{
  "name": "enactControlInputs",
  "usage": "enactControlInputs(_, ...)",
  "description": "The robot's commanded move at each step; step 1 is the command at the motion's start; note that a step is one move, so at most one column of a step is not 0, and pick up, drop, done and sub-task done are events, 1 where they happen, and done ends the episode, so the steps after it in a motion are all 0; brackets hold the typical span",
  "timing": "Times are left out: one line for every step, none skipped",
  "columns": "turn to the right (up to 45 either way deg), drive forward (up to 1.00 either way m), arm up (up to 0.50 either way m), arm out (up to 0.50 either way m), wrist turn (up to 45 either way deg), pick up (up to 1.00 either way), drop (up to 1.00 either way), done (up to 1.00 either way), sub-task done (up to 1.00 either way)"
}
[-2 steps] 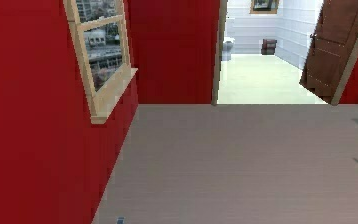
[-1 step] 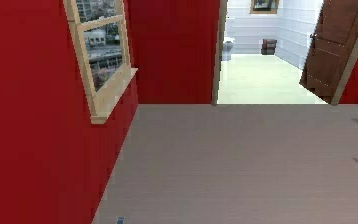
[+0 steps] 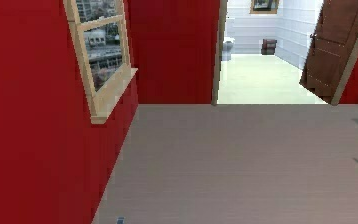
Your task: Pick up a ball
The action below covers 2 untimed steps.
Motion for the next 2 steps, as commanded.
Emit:
enactControlInputs(0.0, 0.0, -0.3, 0.0, 0.0, 0.0, 0.0, 0.0, 0.0)
enactControlInputs(0.0, 0.0, 0.0, 0.0, 0.0, 1.0, 0.0, 0.0, 0.0)
